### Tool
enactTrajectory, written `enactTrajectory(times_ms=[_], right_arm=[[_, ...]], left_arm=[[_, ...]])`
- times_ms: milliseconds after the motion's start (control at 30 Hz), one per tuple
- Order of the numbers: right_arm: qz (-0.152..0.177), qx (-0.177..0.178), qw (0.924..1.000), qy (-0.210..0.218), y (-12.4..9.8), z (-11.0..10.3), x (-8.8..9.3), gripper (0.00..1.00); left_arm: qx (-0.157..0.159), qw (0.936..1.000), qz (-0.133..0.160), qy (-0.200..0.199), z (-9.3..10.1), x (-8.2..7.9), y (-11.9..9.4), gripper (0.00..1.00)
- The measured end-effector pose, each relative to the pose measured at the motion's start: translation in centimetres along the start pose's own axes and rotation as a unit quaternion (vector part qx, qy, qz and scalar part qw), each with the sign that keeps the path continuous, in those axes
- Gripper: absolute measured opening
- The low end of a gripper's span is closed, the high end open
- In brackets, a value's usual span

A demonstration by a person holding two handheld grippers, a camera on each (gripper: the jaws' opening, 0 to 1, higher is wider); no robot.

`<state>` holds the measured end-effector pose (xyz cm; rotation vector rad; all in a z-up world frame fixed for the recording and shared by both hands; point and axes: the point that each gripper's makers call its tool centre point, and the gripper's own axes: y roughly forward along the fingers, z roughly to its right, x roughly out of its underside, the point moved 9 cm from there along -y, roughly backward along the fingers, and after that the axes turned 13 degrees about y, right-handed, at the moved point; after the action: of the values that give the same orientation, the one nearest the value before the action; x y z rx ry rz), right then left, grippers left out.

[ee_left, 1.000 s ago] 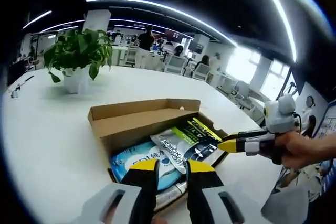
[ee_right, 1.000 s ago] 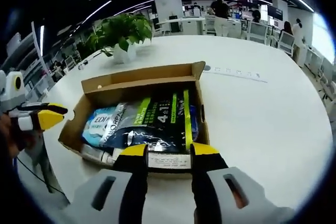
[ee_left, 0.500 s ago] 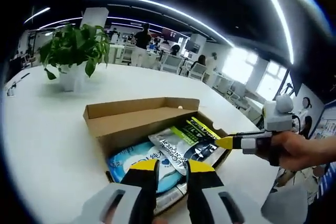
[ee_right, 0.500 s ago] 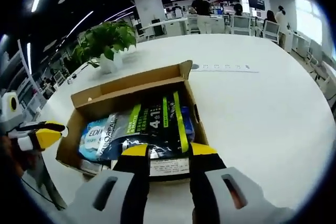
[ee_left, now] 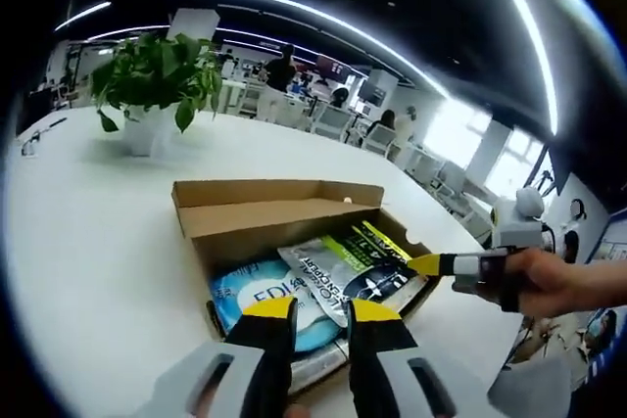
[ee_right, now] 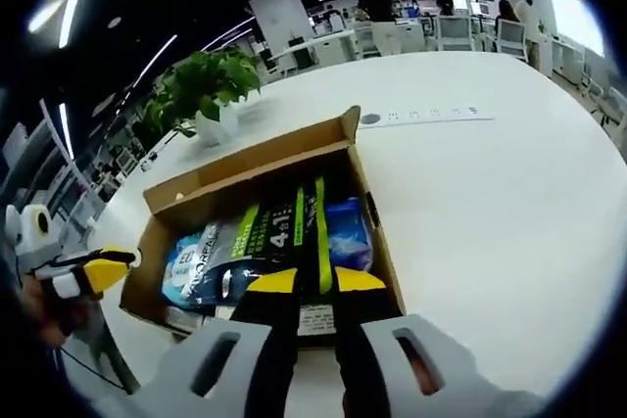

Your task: Operate the shoe box by opening the lid, removing the specified soft item, and placing it in the target area until the item is outside and the box remains undamaged.

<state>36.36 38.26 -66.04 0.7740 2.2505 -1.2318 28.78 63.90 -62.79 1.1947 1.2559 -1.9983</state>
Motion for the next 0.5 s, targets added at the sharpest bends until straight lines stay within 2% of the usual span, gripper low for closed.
enactTrajectory(times_ms=[233,333,433,500], right_arm=[[-0.01,-0.011,0.9999,-0.001,0.5,-0.3,0.3,0.06],[-0.01,-0.011,0.9998,-0.011,0.5,-0.4,0.5,0.06],[-0.011,-0.011,0.9998,-0.014,0.4,-0.5,0.5,0.05],[-0.012,-0.012,0.9997,-0.016,0.4,-0.5,0.5,0.05]], left_arm=[[0.002,0.9998,-0.01,-0.014,0.1,0.2,0.2,0.2],[0.001,0.9996,-0.018,-0.02,0.0,0.2,0.7,0.19],[0.006,0.9988,-0.021,-0.043,0.0,0.2,1.4,0.19],[0.006,0.9984,-0.034,-0.044,0.2,0.3,2.0,0.19]])
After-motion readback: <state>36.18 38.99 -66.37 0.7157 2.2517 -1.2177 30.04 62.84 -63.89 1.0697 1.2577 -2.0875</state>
